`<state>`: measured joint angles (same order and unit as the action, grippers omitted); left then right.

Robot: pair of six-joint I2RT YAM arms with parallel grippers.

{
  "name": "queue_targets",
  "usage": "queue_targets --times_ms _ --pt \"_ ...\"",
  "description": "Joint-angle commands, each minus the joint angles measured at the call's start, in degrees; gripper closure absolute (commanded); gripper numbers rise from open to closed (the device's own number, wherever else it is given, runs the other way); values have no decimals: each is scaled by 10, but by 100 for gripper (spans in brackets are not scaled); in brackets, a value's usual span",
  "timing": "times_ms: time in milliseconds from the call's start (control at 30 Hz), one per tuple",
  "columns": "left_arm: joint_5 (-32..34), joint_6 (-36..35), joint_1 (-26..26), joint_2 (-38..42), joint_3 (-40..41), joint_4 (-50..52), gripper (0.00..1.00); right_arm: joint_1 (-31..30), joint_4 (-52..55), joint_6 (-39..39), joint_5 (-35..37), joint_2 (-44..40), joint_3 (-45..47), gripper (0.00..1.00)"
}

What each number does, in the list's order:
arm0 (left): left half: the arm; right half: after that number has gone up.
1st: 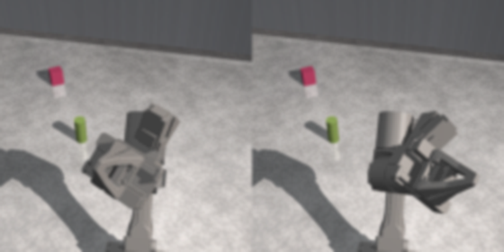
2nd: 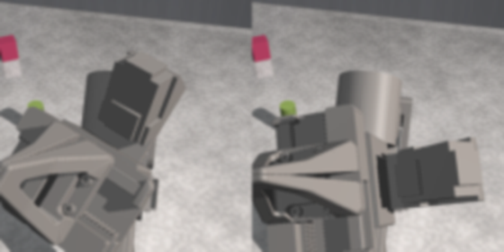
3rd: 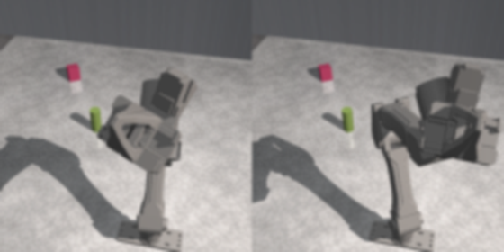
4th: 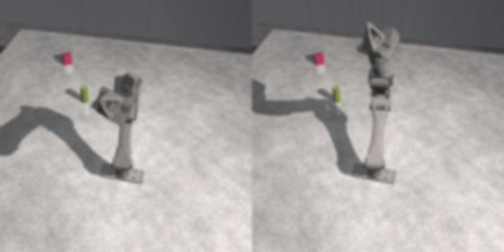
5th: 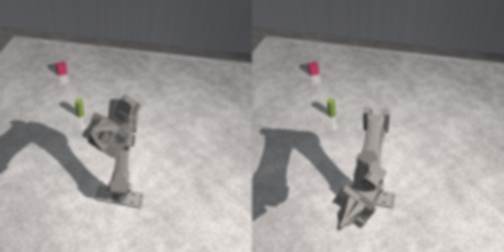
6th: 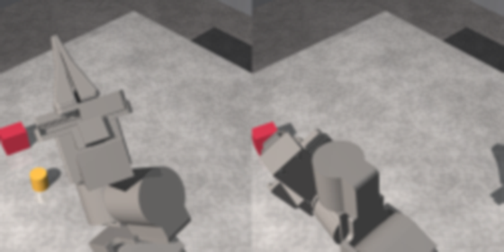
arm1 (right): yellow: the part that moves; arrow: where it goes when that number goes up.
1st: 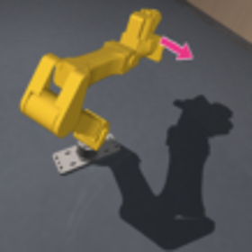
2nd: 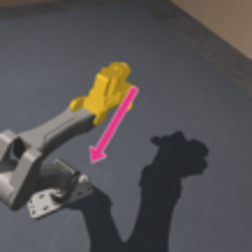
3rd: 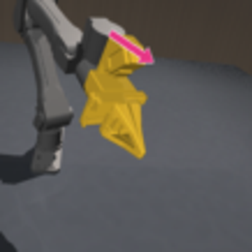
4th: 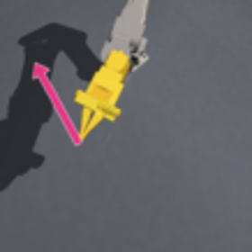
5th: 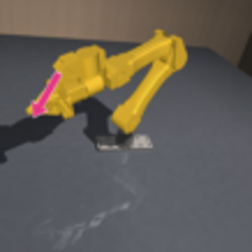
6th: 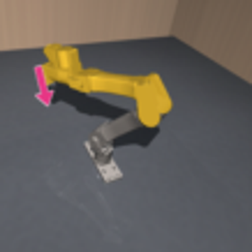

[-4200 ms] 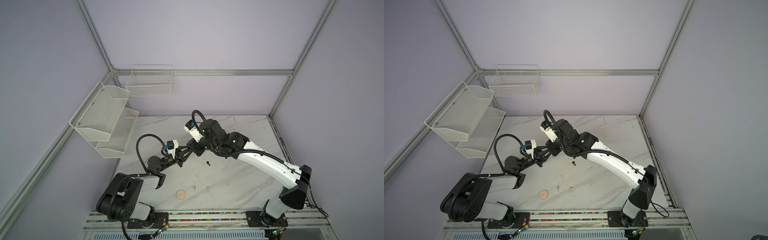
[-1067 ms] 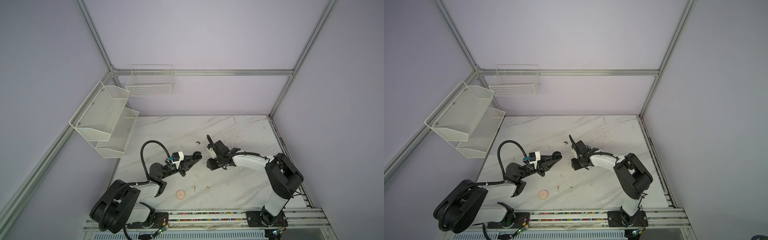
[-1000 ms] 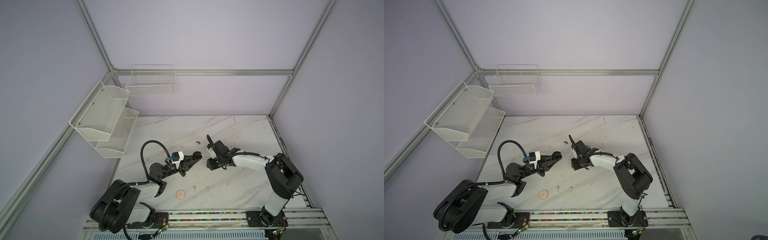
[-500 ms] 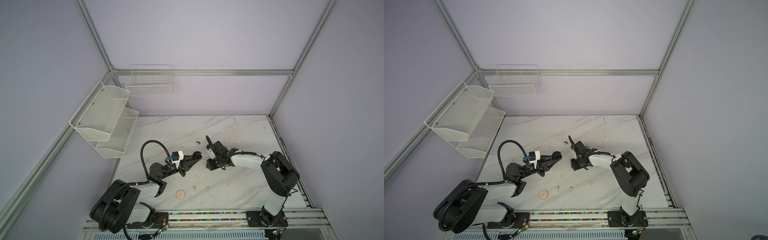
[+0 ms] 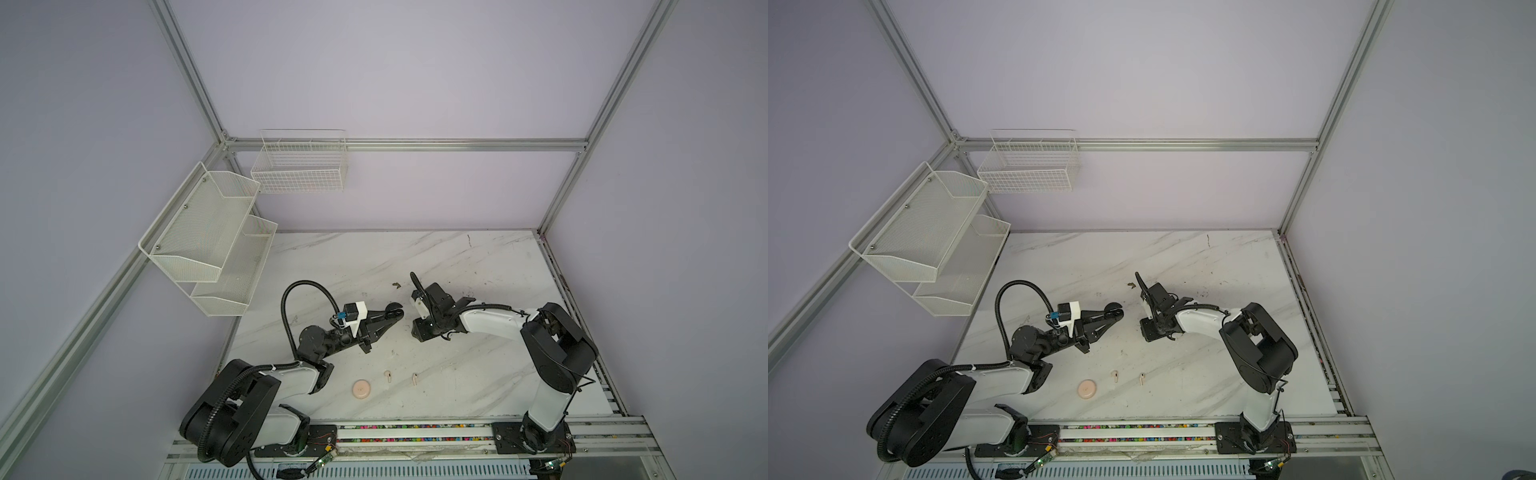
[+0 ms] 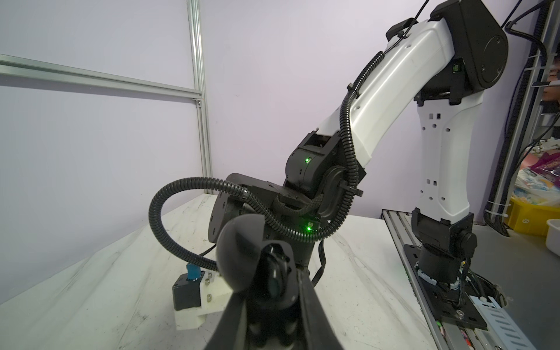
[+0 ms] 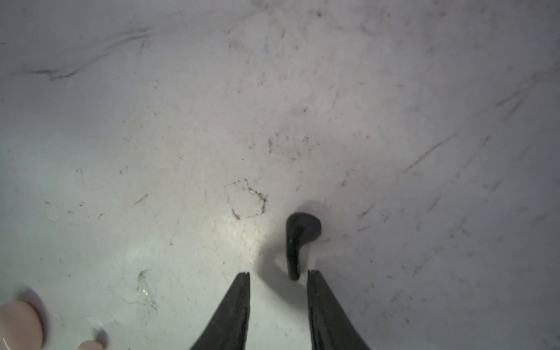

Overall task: Insert wireless bluetooth earbuds into charging case
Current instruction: Rotate the wireless bluetooth earbud at the center of the table, then pick up the wireless bluetooth earbud from the center of the table.

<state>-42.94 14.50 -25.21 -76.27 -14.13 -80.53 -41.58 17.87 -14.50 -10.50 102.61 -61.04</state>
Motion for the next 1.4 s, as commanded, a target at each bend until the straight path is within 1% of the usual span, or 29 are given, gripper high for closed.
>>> queue_targets --times_ms 0,100,167,333,467,700,867,1367 --pt "14 14 -2 8 13 -34 100 -5 77 -65 80 -27 -55 61" --pt "30 25 -3 13 20 -34 100 -10 87 -82 108 -20 -68 60" --pt "36 33 -3 11 23 -35 100 -11 90 -73 126 -4 -72 59" --pt "43 56 -4 0 29 -41 100 -21 113 -31 150 41 -124 58" --pt "39 62 -5 1 29 -49 100 -23 121 -25 141 63 -141 58" --pt "33 60 -5 -4 23 -49 100 -32 155 -52 135 107 -171 59" --pt "30 58 -5 -13 21 -49 100 -39 155 -55 131 114 -174 60" --pt "29 54 -5 -18 23 -51 100 -39 161 -57 136 125 -174 70"
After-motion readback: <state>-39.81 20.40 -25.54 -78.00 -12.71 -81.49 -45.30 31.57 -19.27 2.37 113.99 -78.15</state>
